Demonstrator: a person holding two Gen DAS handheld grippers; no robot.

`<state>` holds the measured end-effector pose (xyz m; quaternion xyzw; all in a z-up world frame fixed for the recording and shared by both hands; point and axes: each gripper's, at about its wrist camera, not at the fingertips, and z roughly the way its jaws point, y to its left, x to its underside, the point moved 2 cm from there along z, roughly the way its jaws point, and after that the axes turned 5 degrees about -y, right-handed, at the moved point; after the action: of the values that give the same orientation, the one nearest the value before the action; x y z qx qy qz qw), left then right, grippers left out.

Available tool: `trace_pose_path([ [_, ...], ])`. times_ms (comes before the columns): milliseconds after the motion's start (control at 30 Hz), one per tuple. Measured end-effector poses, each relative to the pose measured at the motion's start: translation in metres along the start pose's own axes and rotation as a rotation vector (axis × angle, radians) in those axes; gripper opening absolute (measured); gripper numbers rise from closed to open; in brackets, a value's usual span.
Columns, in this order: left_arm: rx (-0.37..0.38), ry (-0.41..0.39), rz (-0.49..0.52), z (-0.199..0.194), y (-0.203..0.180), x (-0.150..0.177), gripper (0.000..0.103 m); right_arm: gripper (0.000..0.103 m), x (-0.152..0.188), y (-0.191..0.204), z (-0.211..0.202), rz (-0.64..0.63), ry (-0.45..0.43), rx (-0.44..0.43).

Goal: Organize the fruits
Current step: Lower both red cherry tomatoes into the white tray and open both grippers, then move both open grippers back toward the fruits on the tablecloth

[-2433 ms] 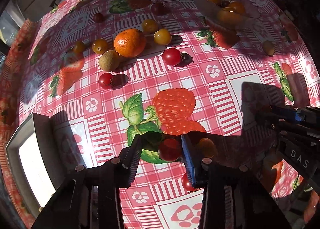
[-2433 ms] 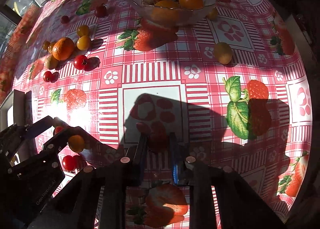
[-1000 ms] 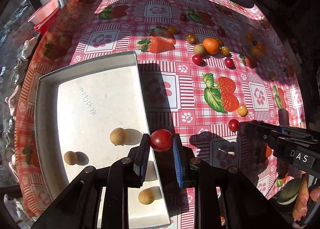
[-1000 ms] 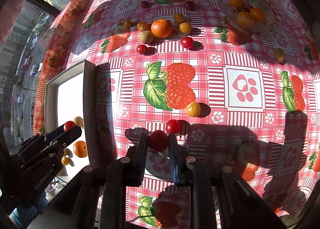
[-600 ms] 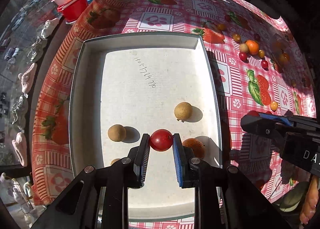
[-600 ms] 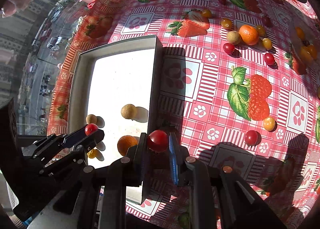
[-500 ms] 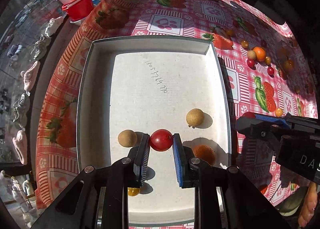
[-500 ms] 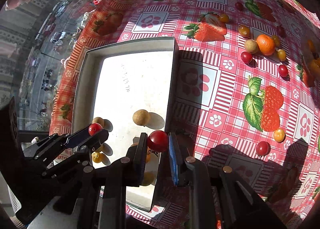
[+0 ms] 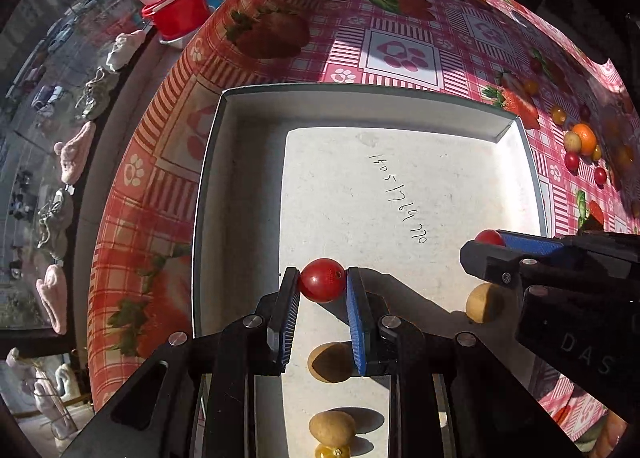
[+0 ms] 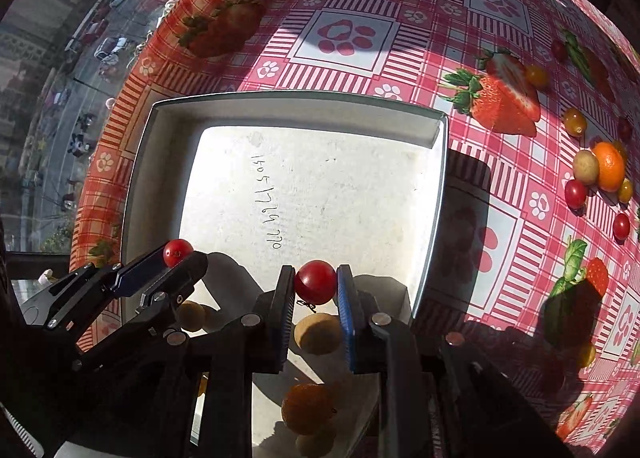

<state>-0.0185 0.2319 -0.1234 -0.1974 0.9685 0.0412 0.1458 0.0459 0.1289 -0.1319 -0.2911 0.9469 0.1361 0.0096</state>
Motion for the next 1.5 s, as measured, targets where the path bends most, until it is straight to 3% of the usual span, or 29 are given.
trace_pose_path([
  [267,-0.016,0.011,0.020,0.007,-0.001,0.003,0.025,0.023,0.001,0.011,0.016,-0.051,0.018,0.050],
  [433,-0.032,0.013,0.035,0.006,-0.003,0.003,0.026,0.035,0.001,0.016,0.018,-0.058,0.025,0.035],
  [467,-0.040,0.014,0.036,0.005,-0.004,0.002,0.038,0.036,0.001,0.016,0.018,-0.057,0.026,0.033],
  [500,-0.047,0.012,0.036,0.005,-0.004,0.002,0.064,0.037,0.001,0.015,0.017,-0.052,0.023,0.034],
  [533,-0.053,-0.001,0.033,0.003,-0.004,0.002,0.075,0.039,0.000,0.015,0.015,-0.048,0.021,0.030],
  [567,-0.063,-0.022,0.032,-0.001,-0.004,0.003,0.079,0.039,0.000,0.015,0.014,-0.045,0.020,0.024],
  [667,-0.061,-0.010,0.044,-0.002,-0.007,0.003,0.079,0.046,0.001,0.008,0.006,-0.044,0.013,0.012],
  [767,-0.074,0.000,0.051,-0.003,-0.010,0.004,0.079,0.064,0.001,0.004,-0.004,-0.026,0.003,-0.013],
  [833,-0.070,0.003,0.051,-0.007,-0.012,0.005,0.079,0.082,0.001,0.002,-0.013,-0.014,-0.012,-0.026],
  [867,-0.070,0.005,0.054,-0.009,-0.014,0.005,0.079,0.084,0.001,0.001,-0.017,-0.006,-0.022,-0.031],
  [1233,-0.033,0.006,0.120,-0.038,-0.052,0.014,0.079,0.085,0.028,-0.037,-0.068,0.120,-0.085,-0.035],
  [1500,0.032,-0.008,0.225,-0.052,-0.110,0.008,0.079,0.085,0.067,-0.121,-0.082,0.301,-0.075,0.044],
])
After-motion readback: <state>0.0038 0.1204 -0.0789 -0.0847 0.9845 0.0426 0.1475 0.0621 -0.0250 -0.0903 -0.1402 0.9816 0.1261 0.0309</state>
